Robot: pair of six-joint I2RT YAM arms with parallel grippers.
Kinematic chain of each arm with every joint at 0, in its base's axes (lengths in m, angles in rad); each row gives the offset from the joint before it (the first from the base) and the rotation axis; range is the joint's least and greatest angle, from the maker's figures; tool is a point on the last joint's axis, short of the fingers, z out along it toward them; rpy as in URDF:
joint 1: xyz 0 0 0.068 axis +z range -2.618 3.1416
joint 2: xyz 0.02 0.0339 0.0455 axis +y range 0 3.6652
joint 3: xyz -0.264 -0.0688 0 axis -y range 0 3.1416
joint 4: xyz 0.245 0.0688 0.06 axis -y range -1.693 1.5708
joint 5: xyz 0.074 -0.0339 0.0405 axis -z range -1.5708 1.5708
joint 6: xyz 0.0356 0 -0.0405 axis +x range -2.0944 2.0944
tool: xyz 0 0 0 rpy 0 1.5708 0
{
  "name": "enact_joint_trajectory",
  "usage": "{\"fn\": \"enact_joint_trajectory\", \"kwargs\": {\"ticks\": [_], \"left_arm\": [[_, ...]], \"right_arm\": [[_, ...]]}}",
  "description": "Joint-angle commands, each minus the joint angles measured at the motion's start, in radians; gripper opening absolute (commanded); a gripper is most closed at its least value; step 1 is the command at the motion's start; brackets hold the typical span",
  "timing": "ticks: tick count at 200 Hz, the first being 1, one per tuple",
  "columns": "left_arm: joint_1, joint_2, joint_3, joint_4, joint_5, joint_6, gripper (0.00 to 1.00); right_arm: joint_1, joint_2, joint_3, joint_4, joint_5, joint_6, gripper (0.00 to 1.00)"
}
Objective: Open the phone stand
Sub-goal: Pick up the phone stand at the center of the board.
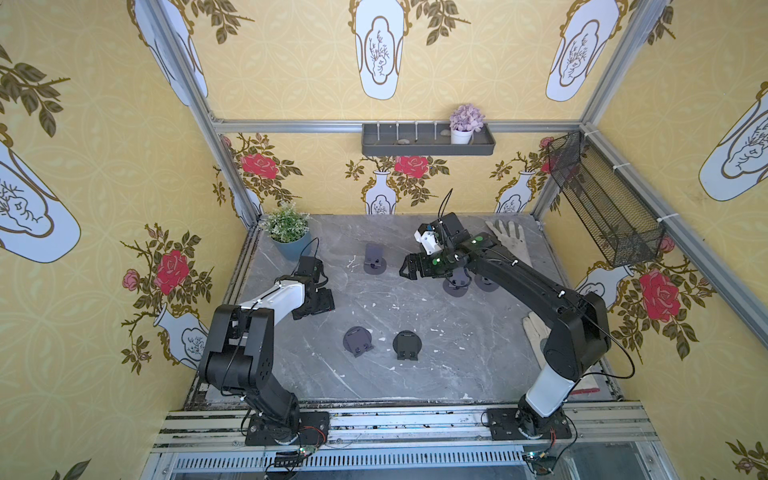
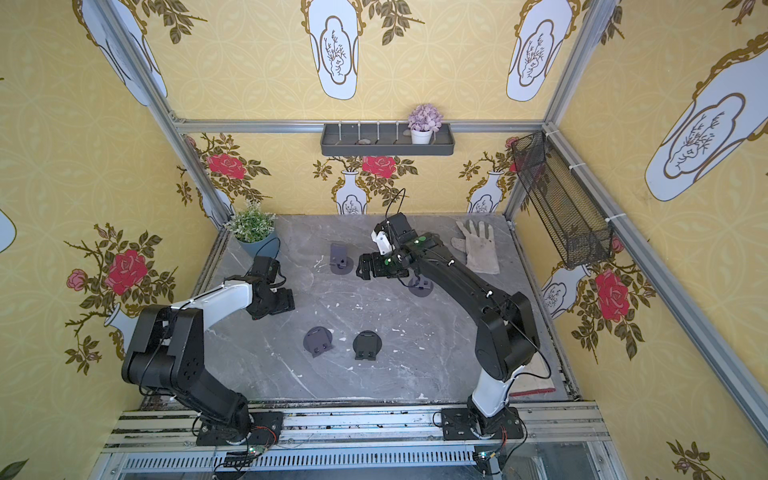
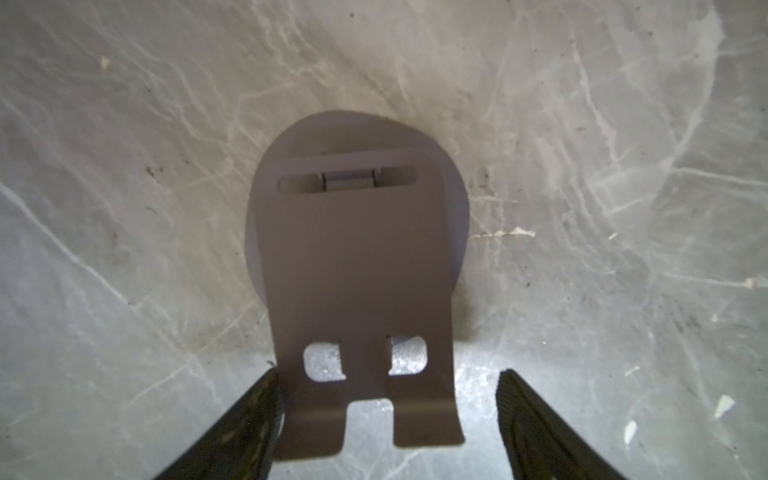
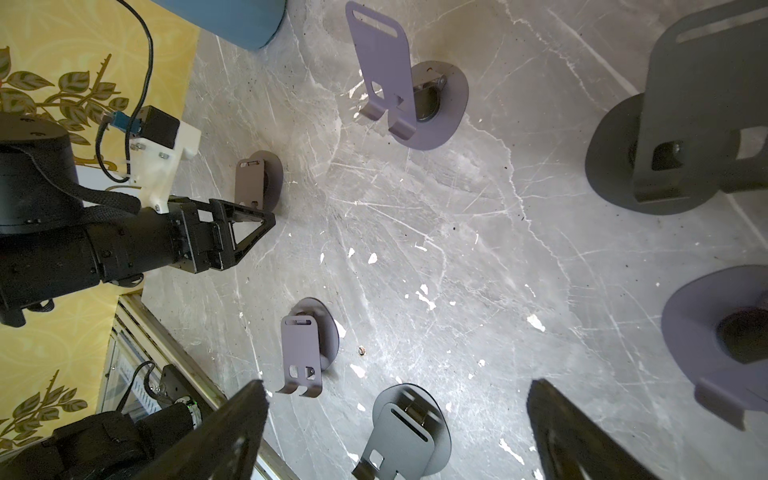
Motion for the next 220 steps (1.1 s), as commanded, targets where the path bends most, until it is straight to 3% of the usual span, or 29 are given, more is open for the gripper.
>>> {"fn": "enact_joint_trajectory", "kwargs": {"ticks": [1, 43, 95, 174, 220], "left_arm": [[0.001, 0.004, -0.001, 0.012, 0.004, 0.016, 0.71], [0.001, 0.013, 0.025, 0.011, 0.003, 0.023, 0.52], [0.001, -0.013, 0.048, 0.005, 0.026, 0.036, 0.48], [0.001, -0.24, -0.059, 0.188, 0.32, 0.102, 0.45], [-0.002, -0.343, -0.129, 0.354, 0.503, 0.075, 0.45]], "right_arm": [[0.001, 0.006, 0.012, 0.0, 0.018, -0.012, 0.98], [0.001, 0.017, 0.022, -0.005, 0.015, -0.017, 0.98], [0.0, 0.036, 0.036, -0.003, 0.002, -0.016, 0.98], [0.001, 0.066, 0.074, 0.006, -0.078, 0.018, 0.98], [0.009, 0.097, 0.14, 0.015, -0.2, 0.06, 1.0]]}}
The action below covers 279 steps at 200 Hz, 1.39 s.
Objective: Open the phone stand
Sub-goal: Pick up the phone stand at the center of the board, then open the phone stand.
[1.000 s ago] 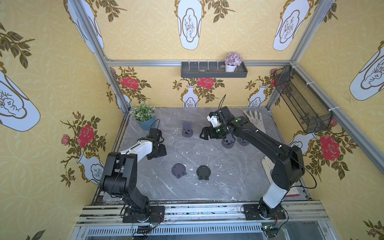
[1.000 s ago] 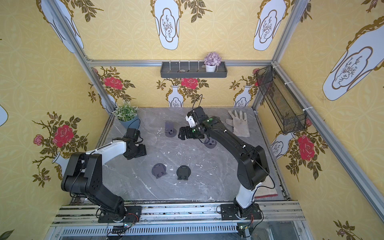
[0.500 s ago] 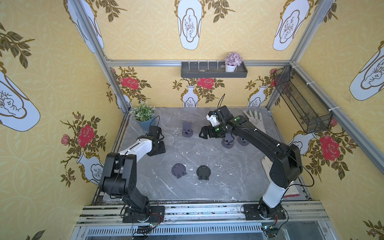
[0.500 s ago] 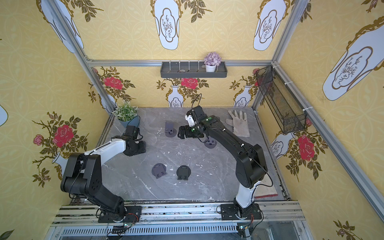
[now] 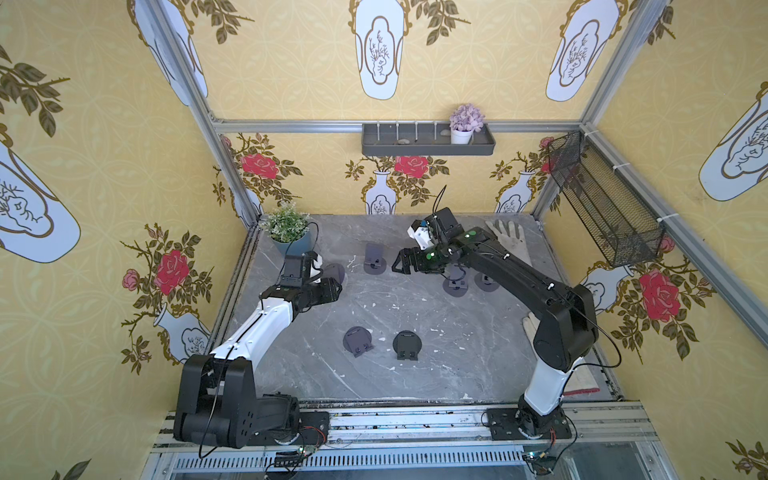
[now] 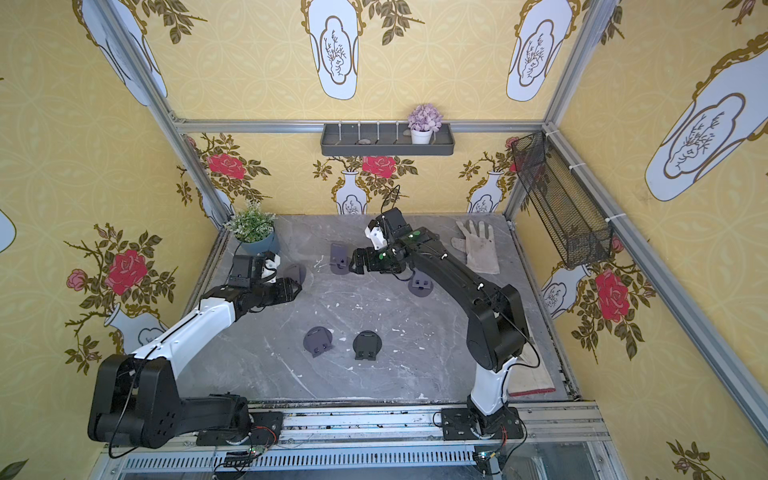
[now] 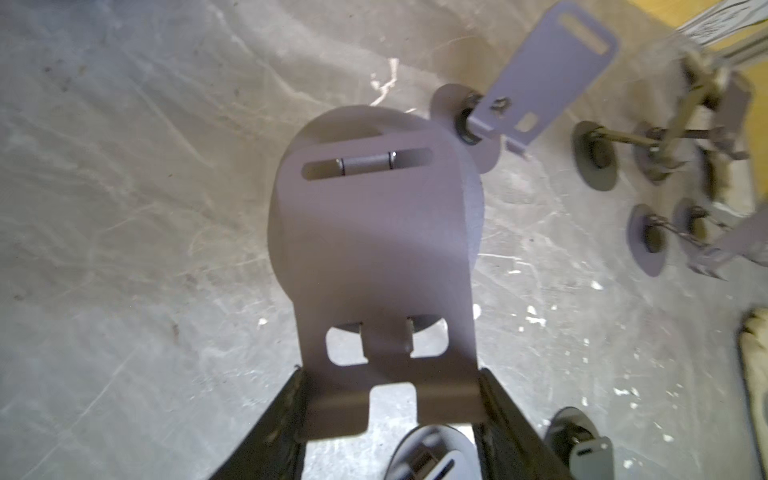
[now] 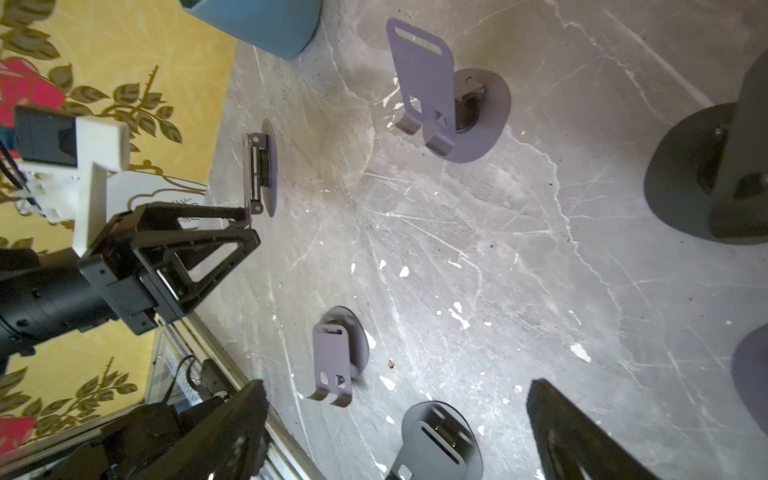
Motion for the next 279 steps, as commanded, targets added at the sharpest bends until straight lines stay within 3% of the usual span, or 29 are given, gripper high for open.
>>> {"fn": "enact_joint_trajectory", "kwargs": {"ticks": [1, 24, 57, 80, 146, 279], "left_arm": [[-0.003, -0.02, -0.021, 0.142, 0.129, -0.012, 0.45], [-0.007, -0.011, -0.013, 0.183, 0.153, -0.045, 0.45], [-0.038, 0.014, 0.018, 0.215, 0.163, -0.071, 0.45], [-0.065, 0.038, 0.04, 0.22, 0.151, -0.084, 0.45], [-0.134, 0.099, 0.102, 0.243, 0.143, -0.117, 0.45], [-0.164, 0.098, 0.146, 0.209, 0.192, -0.101, 0.44]], "right_arm": [[0.011, 0.017, 0.035, 0.016, -0.087, 0.028, 1.0], [0.021, 0.04, 0.064, 0.021, -0.116, 0.05, 0.88], [0.025, 0.069, 0.083, 0.063, -0.18, 0.083, 0.57], [0.037, 0.099, 0.126, 0.05, -0.19, 0.074, 0.45], [0.04, 0.168, 0.199, 0.037, -0.181, 0.061, 0.42], [0.031, 0.26, 0.315, 0.011, -0.15, 0.051, 0.35]]}}
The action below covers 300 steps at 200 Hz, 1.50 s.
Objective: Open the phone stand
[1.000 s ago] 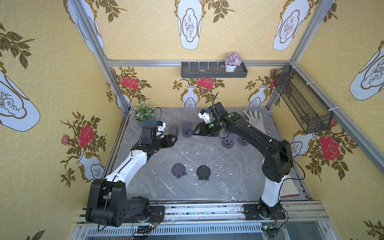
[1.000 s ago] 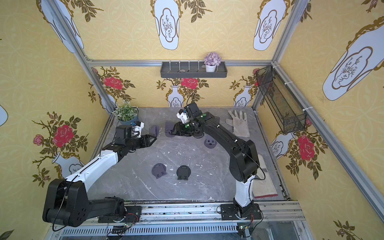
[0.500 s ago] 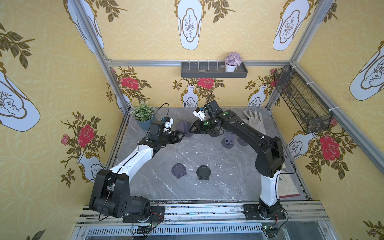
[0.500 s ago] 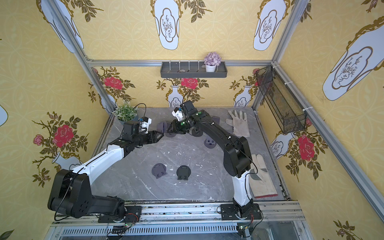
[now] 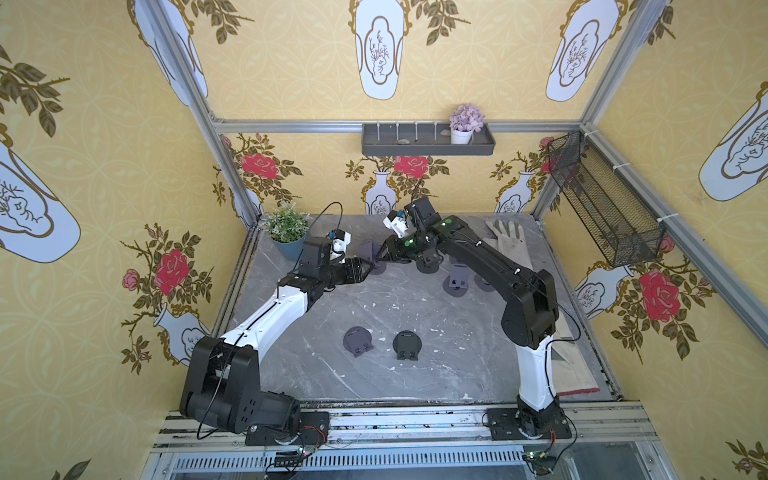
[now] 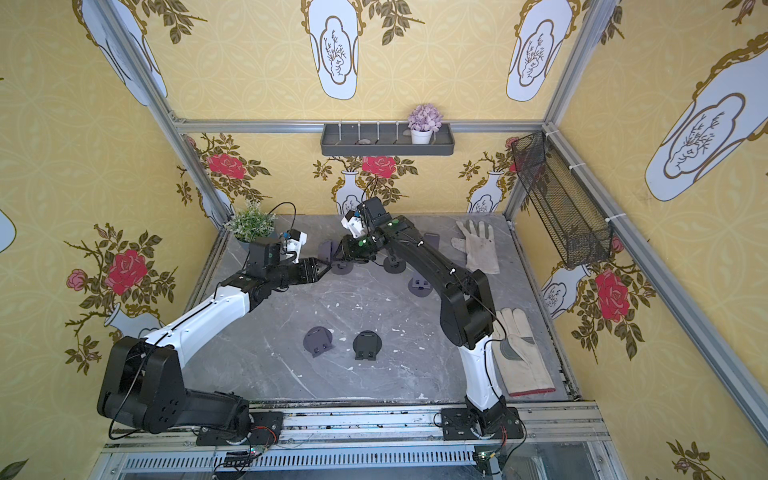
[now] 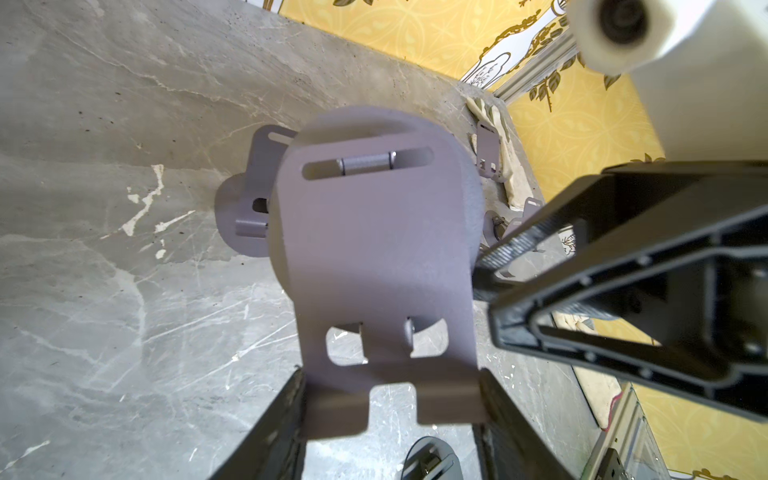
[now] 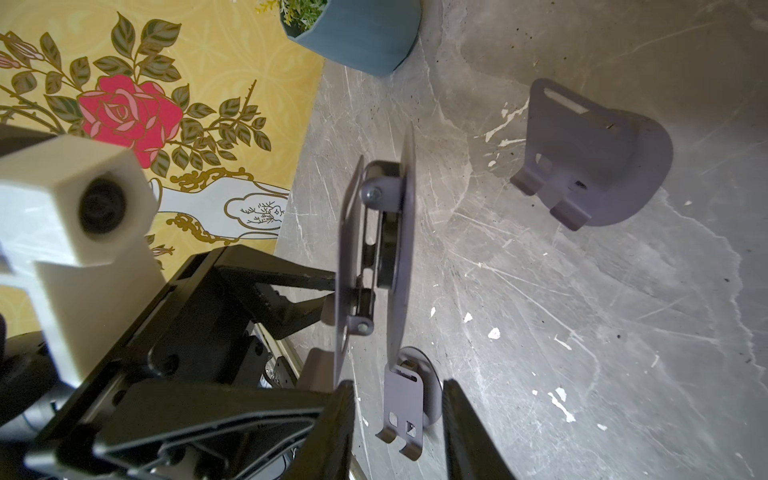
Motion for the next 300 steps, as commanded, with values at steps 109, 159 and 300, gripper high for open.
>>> {"fn": "enact_joint_trajectory", "kwargs": {"ticks": [109, 159, 300], "left_arm": [[-0.073, -0.076, -0.062, 0.052, 0.142, -0.021, 0.44], [-0.123, -0.106, -0.053, 0.044, 0.075, -0.103, 0.37], [-0.141, -0.268, -0.124, -0.109, -0.078, -0.02, 0.33]], "right_arm": [[0.033, -0.024, -0.042, 0.058, -0.001, 0.014, 0.19], [0.036, -0.118, -0.124, -0.011, 0.086, -0.044, 0.02], [0.094, -0.282, -0.262, -0.194, 0.48, -0.167, 0.0]]}}
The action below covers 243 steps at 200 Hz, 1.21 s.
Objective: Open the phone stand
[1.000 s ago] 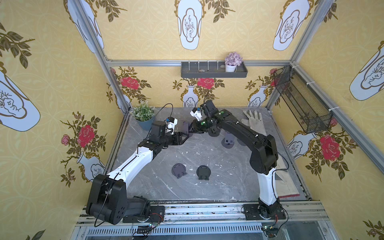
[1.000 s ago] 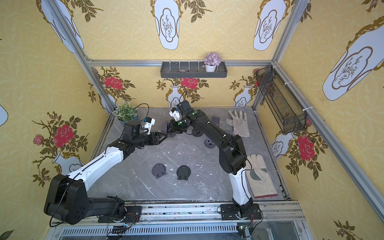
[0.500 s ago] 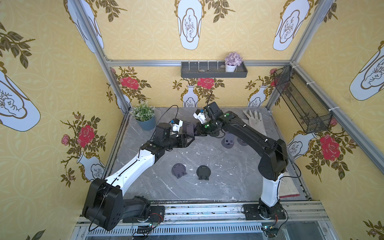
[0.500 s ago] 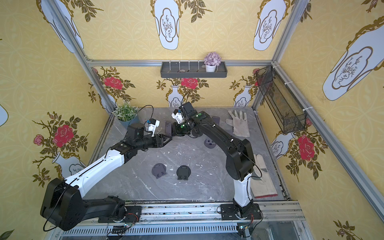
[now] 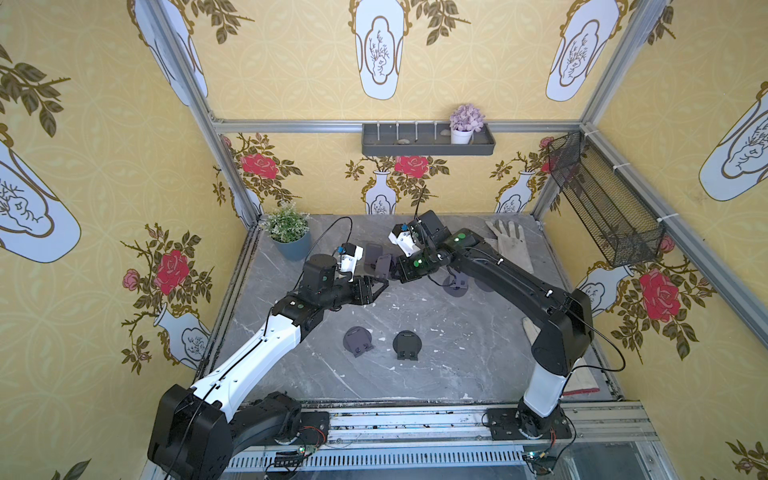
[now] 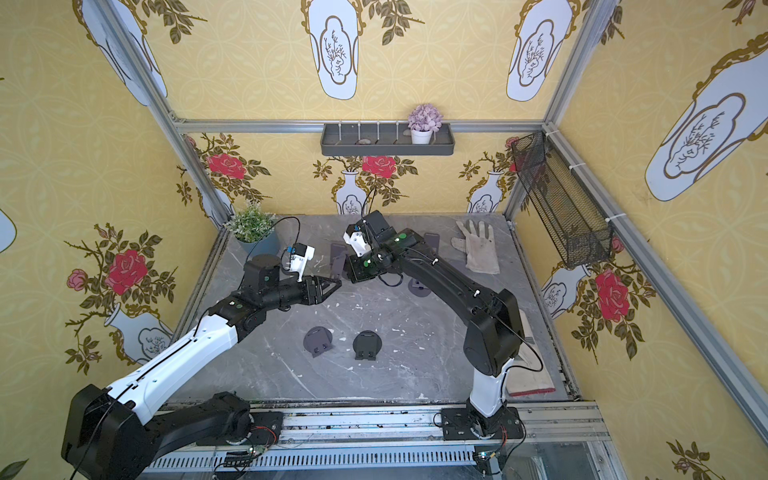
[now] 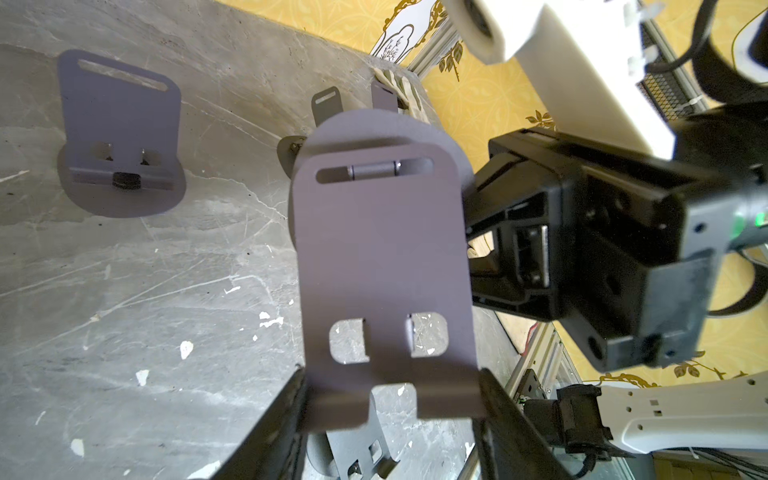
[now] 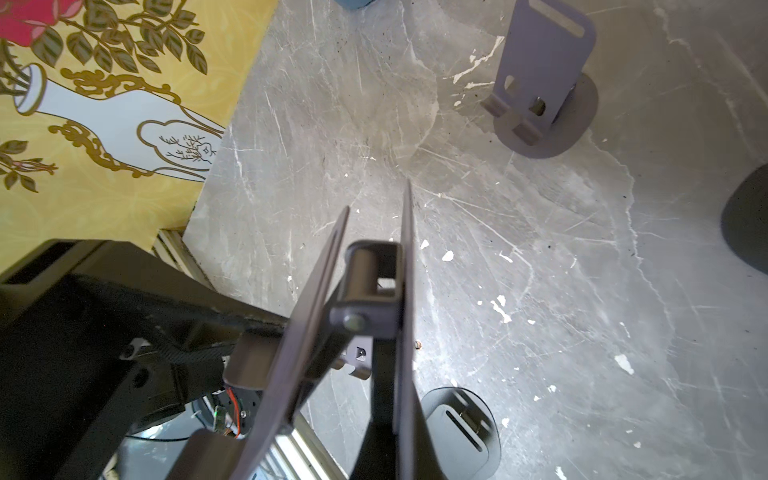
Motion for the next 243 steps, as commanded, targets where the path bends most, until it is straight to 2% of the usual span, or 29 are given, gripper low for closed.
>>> {"fn": "enact_joint_trajectory", "kwargs": {"ticks": [1, 72, 97, 102, 107, 110, 116, 117, 119, 121, 162, 225, 243], "left_arm": [[0.007, -0.008, 0.008, -0.081, -0.098, 0.046, 0.33], [0.007, 0.026, 0.062, -0.123, -0.071, 0.111, 0.34], [0.007, 0.043, 0.067, -0.124, -0.051, 0.122, 0.39], [0.007, 0.048, 0.067, -0.124, -0.046, 0.123, 0.44], [0.007, 0.052, 0.068, -0.126, -0.045, 0.123, 0.56], [0.007, 0.054, 0.068, -0.126, -0.045, 0.124, 0.64], [0.007, 0.058, 0.068, -0.125, -0.048, 0.123, 0.89], [0.007, 0.058, 0.068, -0.125, -0.047, 0.123, 0.89], [0.007, 0.058, 0.068, -0.124, -0.049, 0.122, 0.98], [0.007, 0.057, 0.068, -0.123, -0.049, 0.122, 1.0], [0.007, 0.044, 0.077, -0.112, -0.043, 0.136, 0.99], [0.007, 0.033, 0.042, 0.001, 0.099, 0.147, 1.0], [0.008, 0.034, 0.02, 0.034, 0.131, 0.14, 0.97]], "right_arm": [[0.003, -0.013, -0.011, -0.106, 0.219, -0.008, 0.0], [0.034, 0.009, 0.023, -0.133, 0.293, -0.011, 0.0], [0.06, 0.001, 0.021, -0.126, 0.29, 0.008, 0.0], [0.066, -0.002, 0.019, -0.12, 0.283, 0.015, 0.0], [0.07, -0.006, 0.016, -0.114, 0.275, 0.022, 0.0], [0.072, -0.008, 0.013, -0.11, 0.27, 0.028, 0.0], [0.076, -0.016, 0.004, -0.098, 0.256, 0.036, 0.0], [0.076, -0.016, 0.003, -0.096, 0.255, 0.037, 0.0], [0.078, -0.019, 0.0, -0.092, 0.252, 0.039, 0.0], [0.079, -0.024, -0.005, -0.087, 0.246, 0.043, 0.0], [0.111, -0.076, -0.077, -0.026, 0.22, 0.089, 0.0], [0.145, -0.132, -0.143, 0.006, 0.196, 0.109, 0.0], [0.145, -0.147, -0.153, 0.017, 0.184, 0.116, 0.0]]}}
